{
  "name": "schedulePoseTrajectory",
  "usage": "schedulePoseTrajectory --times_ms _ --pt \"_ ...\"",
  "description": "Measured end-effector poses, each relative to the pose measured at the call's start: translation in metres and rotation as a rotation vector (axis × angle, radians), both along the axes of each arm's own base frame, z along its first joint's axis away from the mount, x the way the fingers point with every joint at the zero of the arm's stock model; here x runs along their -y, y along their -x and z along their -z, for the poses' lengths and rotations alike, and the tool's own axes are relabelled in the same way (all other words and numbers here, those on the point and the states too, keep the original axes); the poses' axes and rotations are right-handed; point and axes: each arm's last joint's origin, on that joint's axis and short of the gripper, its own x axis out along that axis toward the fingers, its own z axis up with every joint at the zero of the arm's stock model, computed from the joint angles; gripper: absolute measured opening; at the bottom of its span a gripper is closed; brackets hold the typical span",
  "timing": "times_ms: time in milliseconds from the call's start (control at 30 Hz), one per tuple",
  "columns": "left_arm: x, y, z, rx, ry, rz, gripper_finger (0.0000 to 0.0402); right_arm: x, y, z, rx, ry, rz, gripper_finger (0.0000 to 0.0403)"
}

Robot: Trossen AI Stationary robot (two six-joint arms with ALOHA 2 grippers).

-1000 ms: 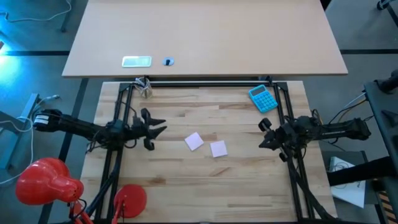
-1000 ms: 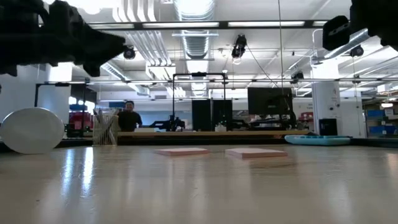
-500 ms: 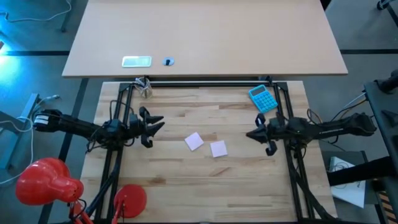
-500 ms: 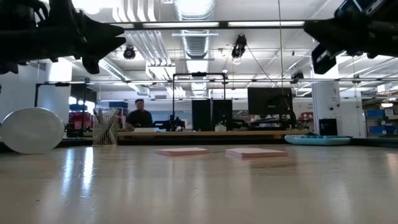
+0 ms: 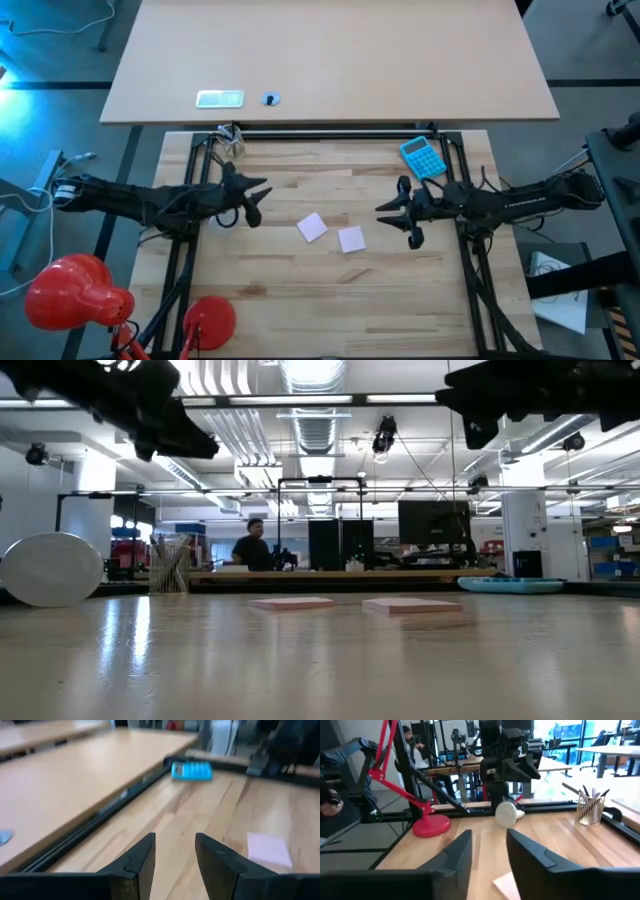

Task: Screw lightbulb
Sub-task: Move the red lamp to the center of the table

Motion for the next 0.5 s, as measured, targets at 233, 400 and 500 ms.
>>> schedulePoseTrajectory --times_ms 233,400,500 --pt "0.001 0.019 -0.028 -0.291 0.081 0.053 0.013 0.002 -0.016 -0.001 -0.039 0.053 0.107 0.0175" --pt "0.004 0.03 -0.032 -0.347 0.185 0.115 0.013 0.003 -0.031 -0.001 -0.051 0.063 0.151 0.0194" --pt "0.004 0.031 -0.031 -0.274 0.162 0.153 0.013 -0.001 -0.044 -0.005 -0.011 0.06 0.112 0.0202"
